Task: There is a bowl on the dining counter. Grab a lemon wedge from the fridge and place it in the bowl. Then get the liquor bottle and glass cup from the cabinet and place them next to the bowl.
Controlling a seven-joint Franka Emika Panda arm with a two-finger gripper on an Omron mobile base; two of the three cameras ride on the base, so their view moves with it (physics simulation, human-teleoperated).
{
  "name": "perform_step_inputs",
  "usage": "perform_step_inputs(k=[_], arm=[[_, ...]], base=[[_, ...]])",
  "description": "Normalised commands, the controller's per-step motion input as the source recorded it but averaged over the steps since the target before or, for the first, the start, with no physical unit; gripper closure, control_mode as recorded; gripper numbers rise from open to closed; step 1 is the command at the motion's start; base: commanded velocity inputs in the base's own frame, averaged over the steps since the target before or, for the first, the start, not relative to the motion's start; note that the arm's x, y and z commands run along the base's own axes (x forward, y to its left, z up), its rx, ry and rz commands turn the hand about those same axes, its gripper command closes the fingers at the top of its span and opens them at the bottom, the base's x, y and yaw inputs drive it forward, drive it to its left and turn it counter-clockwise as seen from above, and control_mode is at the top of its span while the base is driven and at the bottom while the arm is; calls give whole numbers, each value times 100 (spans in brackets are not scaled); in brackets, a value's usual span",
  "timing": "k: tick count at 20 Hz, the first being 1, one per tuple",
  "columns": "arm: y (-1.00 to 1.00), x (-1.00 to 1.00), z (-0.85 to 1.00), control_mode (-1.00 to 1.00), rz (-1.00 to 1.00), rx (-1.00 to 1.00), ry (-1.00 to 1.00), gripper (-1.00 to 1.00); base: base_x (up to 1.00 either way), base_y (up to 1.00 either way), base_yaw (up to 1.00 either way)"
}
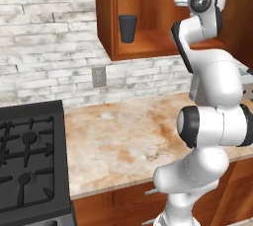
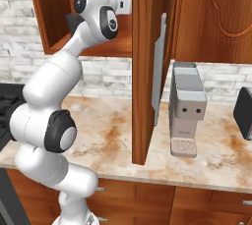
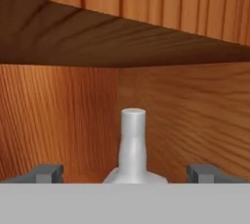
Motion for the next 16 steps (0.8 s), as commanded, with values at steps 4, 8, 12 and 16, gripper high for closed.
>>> perform_step_inputs(k=[4, 8, 12, 16], arm=[[-21, 28, 0, -100, 0, 0, 0, -100], [-11, 26, -5, -100, 0, 0, 0, -100], [0, 14, -28, -100, 0, 0, 0, -100], [-5, 13, -12, -100, 1, 0, 0, -100]], base=[[0, 0, 0], [0, 0, 0], [0, 0, 0], [0, 0, 0]])
